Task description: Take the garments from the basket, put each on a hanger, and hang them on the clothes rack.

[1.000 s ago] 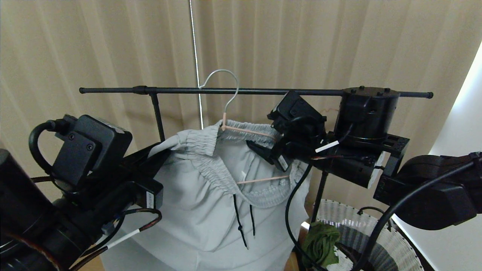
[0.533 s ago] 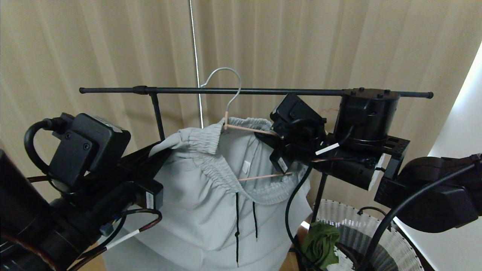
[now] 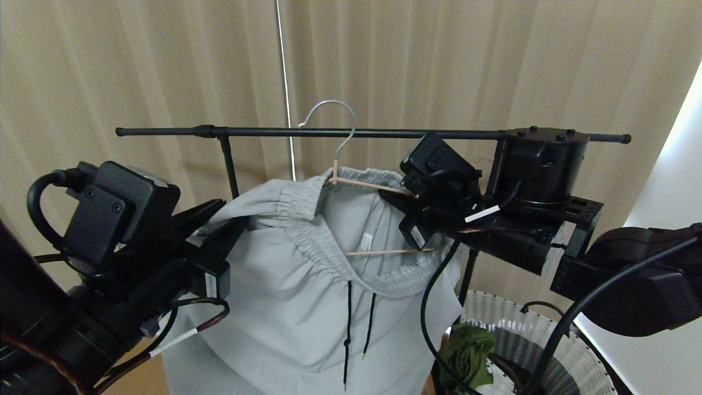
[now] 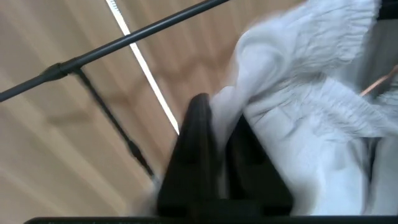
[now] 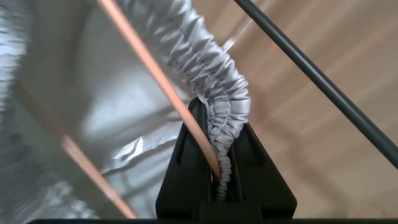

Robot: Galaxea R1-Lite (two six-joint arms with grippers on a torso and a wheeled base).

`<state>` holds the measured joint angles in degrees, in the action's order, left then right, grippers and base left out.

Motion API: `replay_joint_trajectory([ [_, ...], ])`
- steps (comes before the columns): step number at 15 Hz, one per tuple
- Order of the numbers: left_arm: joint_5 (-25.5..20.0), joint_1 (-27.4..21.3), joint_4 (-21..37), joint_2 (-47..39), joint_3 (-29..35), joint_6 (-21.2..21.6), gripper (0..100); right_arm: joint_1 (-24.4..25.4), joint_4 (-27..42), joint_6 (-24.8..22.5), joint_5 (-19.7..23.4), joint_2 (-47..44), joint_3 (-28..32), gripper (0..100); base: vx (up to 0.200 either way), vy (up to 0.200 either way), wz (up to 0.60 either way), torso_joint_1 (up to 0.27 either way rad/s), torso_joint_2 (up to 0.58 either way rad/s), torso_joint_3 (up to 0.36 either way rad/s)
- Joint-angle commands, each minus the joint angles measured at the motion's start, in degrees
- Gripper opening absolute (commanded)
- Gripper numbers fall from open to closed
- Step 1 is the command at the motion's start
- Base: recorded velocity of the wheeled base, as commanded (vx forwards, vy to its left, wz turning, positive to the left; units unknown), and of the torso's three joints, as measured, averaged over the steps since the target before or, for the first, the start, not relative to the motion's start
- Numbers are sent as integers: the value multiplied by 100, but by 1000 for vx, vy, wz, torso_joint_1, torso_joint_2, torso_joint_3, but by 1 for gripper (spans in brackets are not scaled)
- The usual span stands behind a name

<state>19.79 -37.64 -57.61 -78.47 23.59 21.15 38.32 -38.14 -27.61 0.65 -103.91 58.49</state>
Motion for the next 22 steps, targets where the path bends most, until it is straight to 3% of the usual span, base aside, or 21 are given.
replay_joint_trajectory([
  [1,-27,-15,22,-2,-3,3,100,9,-9,1,-56,64,-4,0,0,0,0,0,0,0],
  [3,-27,-15,22,-28,-3,3,100,-87,-26,19,-390,82,-48,0,0,0,0,0,0,0],
  [12,-19,-6,66,192,-144,3,100,-685,-18,19,-610,433,-321,0,0,0,0,0,0,0],
  [17,-63,477,66,332,-944,-41,100,-826,-18,19,-601,671,-461,0,0,0,0,0,0,0],
  [22,-1355,1031,57,139,-1796,-67,100,-826,-18,98,-592,969,-576,0,0,0,0,0,0,0],
])
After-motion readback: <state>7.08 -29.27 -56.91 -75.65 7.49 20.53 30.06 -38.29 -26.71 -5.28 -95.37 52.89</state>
